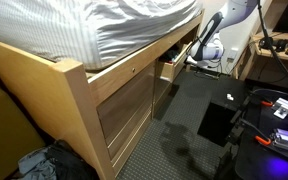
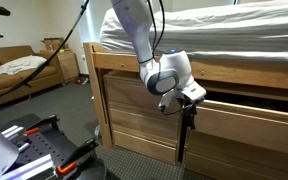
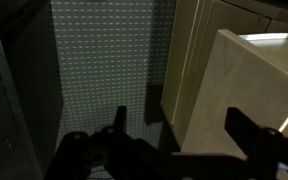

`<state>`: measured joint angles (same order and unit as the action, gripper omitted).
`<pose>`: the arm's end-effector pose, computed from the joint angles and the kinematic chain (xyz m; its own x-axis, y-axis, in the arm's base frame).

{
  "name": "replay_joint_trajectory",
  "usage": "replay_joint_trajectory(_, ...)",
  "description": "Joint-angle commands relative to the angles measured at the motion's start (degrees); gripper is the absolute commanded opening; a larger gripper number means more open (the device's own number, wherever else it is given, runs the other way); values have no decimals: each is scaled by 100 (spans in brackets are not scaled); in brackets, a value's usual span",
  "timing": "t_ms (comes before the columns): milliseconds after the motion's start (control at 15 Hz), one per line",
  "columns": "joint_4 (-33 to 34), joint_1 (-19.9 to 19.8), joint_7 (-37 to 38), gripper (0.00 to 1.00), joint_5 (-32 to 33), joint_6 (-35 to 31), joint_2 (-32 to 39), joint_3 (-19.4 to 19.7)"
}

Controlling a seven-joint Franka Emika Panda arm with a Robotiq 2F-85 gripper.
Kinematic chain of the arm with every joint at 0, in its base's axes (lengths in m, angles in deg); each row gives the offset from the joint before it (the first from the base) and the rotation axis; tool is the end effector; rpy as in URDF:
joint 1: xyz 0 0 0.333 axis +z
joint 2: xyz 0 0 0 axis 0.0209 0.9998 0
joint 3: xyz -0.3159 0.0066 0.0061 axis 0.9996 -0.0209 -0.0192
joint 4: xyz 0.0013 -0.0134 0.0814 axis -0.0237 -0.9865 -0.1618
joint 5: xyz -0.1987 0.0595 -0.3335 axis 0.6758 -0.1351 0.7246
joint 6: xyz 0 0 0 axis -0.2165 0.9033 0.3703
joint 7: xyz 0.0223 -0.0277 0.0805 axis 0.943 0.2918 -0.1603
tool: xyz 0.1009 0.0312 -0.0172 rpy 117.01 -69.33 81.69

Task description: Close the top right drawer fully

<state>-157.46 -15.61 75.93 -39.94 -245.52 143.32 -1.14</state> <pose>0.5408 -0.2874 0.0432 0.1807 -0.9326 0.3126 -0.9428 -0.2547 -0.2151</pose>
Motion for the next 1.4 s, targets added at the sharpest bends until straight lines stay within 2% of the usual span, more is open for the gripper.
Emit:
replay_joint_trajectory(0,-425,-959,-818,100,138,306,-322,-845)
replay_joint_trajectory(133,-517,-725,-739,100,96,468,-441,-603)
replay_joint_trajectory(200,33,49,-192,100,-233,26,14,12)
replay_joint_trajectory(267,33,49,-192,100,-233,26,15,12)
replay_joint_trajectory(333,149,-546,-483,100,-17,710,-20,-539)
replay_joint_trajectory(467,203,-788,-563,100,24,539,206,-696)
replay_joint_trajectory(533,163,-518,-377,100,-100,641,255,-371)
replay_joint_trajectory(600,23,-35,-255,100,-244,289,21,-54)
replay_joint_trajectory(933,74,-16,-262,100,-292,339,73,-53)
replay_joint_trajectory(1000,107,-158,-353,100,-278,103,111,-224)
replay_joint_trajectory(1200,521,-250,-376,100,-240,-663,366,-496)
replay_joint_trajectory(1333,860,-372,-444,100,-82,-1162,485,-846)
